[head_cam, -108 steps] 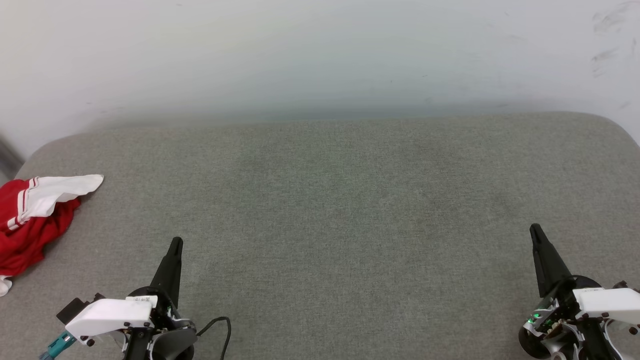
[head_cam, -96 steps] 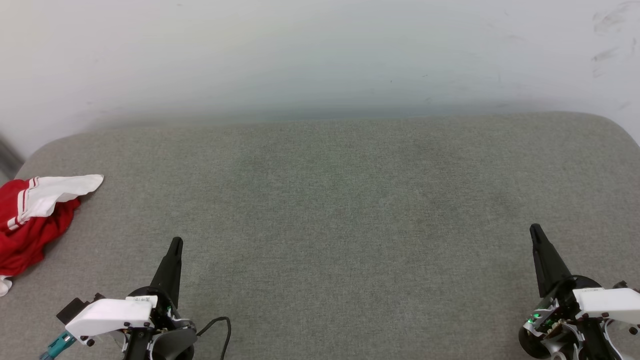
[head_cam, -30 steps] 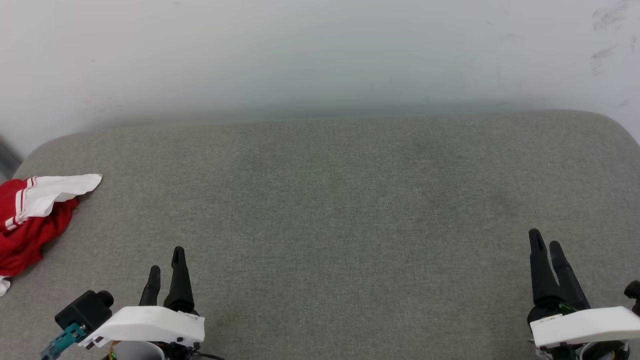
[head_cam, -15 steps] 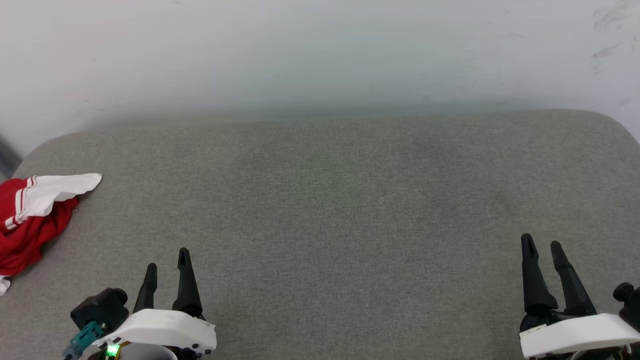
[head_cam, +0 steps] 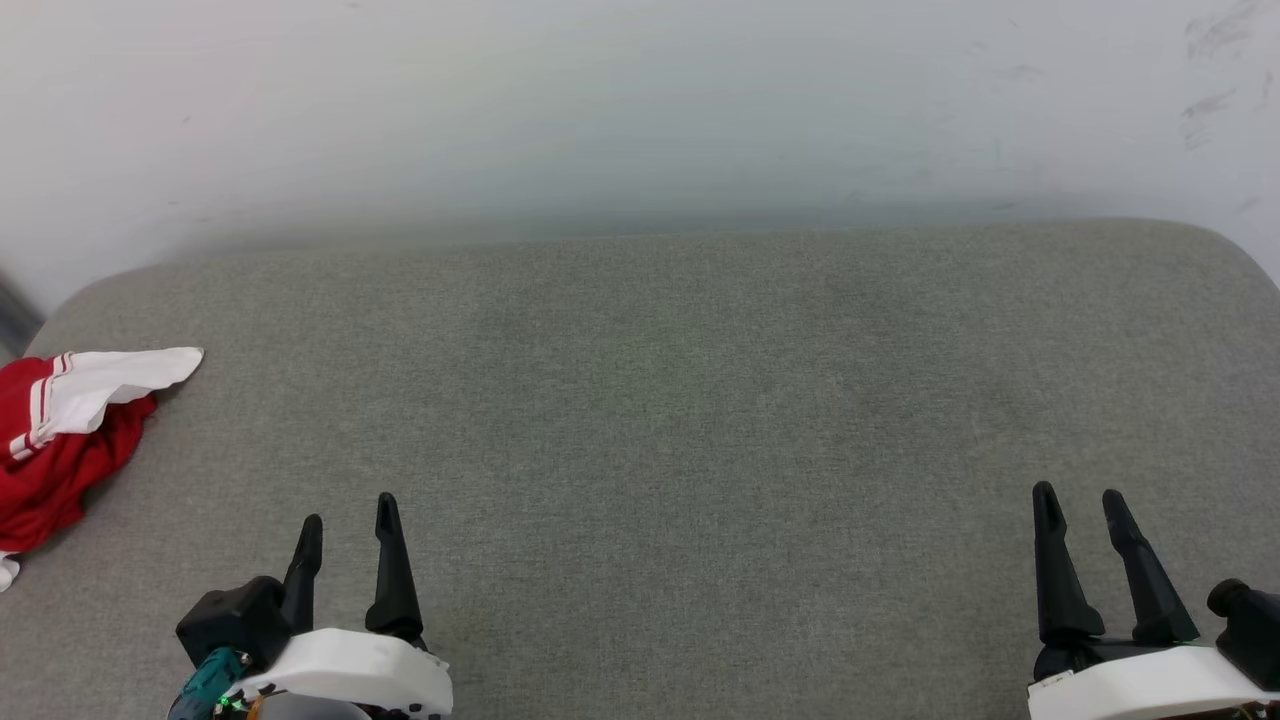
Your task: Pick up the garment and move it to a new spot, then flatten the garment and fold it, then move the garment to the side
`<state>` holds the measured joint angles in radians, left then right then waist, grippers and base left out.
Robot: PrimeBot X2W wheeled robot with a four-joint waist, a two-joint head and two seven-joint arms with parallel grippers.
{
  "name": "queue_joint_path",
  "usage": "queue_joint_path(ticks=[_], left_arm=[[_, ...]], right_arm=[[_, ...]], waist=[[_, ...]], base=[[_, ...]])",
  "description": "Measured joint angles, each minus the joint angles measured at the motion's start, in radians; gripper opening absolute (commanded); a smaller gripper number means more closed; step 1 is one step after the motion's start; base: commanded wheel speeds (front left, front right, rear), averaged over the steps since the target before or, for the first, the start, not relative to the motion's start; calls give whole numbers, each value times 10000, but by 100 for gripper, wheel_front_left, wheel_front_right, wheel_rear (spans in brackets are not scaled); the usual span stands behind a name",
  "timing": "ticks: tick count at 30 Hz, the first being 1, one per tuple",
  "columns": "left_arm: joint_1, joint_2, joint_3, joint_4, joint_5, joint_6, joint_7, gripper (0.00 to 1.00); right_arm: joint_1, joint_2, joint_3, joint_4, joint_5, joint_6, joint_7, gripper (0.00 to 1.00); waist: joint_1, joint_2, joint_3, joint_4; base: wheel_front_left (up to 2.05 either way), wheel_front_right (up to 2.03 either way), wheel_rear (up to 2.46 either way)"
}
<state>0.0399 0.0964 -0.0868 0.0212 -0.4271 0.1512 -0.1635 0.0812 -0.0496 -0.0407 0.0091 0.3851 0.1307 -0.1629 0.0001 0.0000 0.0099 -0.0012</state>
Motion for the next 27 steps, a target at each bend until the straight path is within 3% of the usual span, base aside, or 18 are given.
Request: queue_joint_path(ticks=[27], left_arm=[[351, -142, -75, -105, 2261, -330, -602, 100]], right_arm=[[341, -2, 88, -382, -1808, 0, -593, 100]], waist=[[0, 0, -1, 16]], base=[[0, 0, 0]])
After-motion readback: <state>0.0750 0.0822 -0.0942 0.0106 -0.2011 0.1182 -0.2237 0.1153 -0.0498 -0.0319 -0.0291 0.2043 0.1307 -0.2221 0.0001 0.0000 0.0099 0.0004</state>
